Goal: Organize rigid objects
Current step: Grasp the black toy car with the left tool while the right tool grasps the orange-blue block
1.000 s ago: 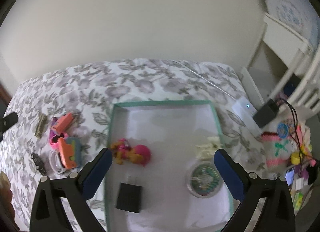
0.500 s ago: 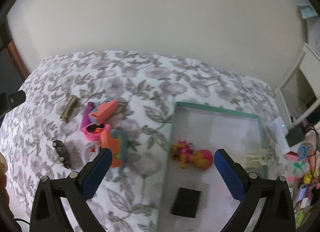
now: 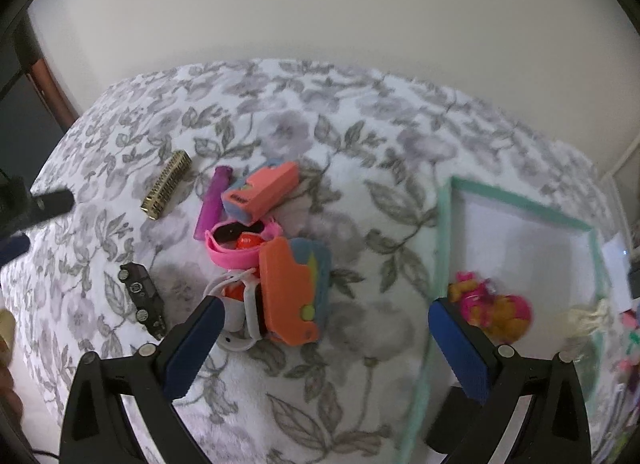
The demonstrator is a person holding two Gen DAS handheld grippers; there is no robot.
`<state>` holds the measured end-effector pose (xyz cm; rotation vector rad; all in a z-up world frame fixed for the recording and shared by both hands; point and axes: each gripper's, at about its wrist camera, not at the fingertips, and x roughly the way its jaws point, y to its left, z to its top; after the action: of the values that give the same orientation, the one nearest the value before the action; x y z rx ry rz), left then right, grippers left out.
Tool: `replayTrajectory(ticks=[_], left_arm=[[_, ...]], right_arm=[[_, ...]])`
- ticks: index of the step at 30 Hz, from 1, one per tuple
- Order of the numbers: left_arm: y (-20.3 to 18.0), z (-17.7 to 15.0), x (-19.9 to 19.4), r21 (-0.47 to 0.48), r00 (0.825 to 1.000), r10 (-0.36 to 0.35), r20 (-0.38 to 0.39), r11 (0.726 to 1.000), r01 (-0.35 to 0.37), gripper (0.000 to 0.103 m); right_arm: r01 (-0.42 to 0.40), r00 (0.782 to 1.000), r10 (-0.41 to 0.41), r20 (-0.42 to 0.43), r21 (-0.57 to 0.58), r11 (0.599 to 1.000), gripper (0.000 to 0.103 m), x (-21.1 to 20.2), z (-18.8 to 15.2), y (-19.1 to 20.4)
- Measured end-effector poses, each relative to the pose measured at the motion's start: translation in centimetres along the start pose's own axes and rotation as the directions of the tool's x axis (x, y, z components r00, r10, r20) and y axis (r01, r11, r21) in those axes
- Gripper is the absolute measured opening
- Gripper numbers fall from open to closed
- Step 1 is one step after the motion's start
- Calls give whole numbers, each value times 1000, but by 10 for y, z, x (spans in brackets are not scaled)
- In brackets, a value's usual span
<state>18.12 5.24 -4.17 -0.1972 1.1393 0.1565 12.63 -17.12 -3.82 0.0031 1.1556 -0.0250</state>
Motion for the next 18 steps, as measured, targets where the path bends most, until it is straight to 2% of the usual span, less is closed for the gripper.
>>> replayTrajectory(ticks=[4, 11, 13, 14, 15, 17, 18], left_arm=[[-9, -7, 25, -7, 997, -23, -77, 1000, 22, 100], [-26, -19, 51, -4, 988, -51, -147, 999, 51, 99], [-30, -22, 55, -1, 985, -58, -161, 998, 59, 98], [-32, -23, 57, -1, 984, -66, -167, 998, 67, 96], [-35, -25, 58, -2, 982, -78, -173, 997, 79, 85], [-37, -26, 59, -5, 979, -89, -182, 996, 90, 74], [-38, -27, 60, -3, 978, -90, -188, 996, 91, 74]], right_arm=[[-17, 1000, 18, -15, 34, 999, 103, 19, -1, -2], [-61, 998, 60, 12, 95, 994, 103, 31, 1, -13], [-81, 997, 79, 26, 127, 989, 98, 30, 1, -18], [-91, 996, 88, 32, 136, 986, 96, 29, 2, -20], [-105, 994, 101, 38, 144, 984, 92, 28, 2, -22], [-127, 991, 121, 47, 158, 979, 87, 27, 4, -26], [-132, 991, 125, 50, 164, 978, 84, 26, 3, -27]])
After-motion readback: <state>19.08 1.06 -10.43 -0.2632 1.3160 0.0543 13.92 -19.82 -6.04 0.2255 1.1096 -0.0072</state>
